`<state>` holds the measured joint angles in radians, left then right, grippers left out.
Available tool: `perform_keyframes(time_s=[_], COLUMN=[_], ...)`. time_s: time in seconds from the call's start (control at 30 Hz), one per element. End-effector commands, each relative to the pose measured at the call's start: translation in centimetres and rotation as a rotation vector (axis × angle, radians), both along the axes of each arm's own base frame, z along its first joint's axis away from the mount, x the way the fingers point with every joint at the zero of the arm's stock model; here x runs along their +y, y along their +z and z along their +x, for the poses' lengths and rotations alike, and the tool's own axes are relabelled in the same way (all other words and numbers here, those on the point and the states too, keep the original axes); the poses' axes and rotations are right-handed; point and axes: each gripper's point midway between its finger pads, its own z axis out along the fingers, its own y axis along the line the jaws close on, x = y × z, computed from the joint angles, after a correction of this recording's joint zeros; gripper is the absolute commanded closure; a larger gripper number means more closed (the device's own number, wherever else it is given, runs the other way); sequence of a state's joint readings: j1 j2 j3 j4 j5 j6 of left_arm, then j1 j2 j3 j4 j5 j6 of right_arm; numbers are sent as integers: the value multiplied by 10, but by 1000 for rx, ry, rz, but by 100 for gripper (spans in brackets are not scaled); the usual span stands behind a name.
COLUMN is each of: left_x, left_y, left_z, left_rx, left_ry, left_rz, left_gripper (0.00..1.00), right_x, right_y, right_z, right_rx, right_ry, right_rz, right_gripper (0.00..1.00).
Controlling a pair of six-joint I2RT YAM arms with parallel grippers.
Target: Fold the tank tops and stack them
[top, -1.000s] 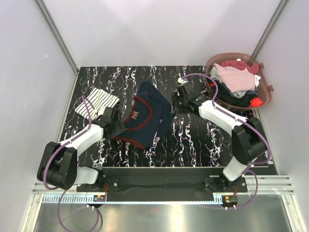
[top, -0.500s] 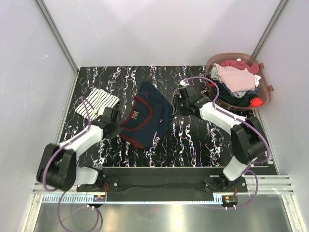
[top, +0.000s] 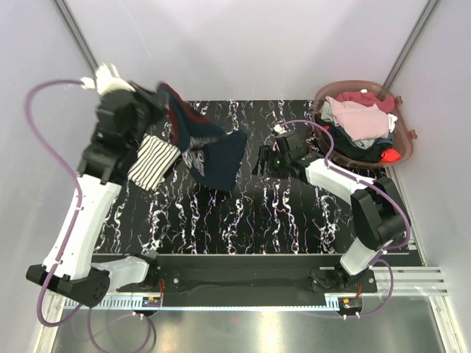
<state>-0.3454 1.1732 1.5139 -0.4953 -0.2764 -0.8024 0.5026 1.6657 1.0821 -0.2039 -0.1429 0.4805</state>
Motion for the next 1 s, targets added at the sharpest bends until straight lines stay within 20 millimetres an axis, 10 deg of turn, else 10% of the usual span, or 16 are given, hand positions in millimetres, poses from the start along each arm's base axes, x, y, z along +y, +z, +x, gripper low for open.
perform_keyframes(time_s=[0.0,0.23,0.5,0.97], left_x=[19,9,-21,42], left_y=[94,241,303,348], left_z=[-2,-31,-64,-111], left_rx=[-201,-571,-788,-917], left_ry=[77,14,36,333], left_rz=[21,-13,70,80], left_gripper=[100,100,100,100], right_x=[29,63,77,65], right_y=[31,51,73,47], right_z=[10,0,-10,-21], right_rx=[-50,-86,-131,-124], right_ry=[91,257,339,345], right_rz=[130,310,430,366], right_gripper=[23,10,2,5])
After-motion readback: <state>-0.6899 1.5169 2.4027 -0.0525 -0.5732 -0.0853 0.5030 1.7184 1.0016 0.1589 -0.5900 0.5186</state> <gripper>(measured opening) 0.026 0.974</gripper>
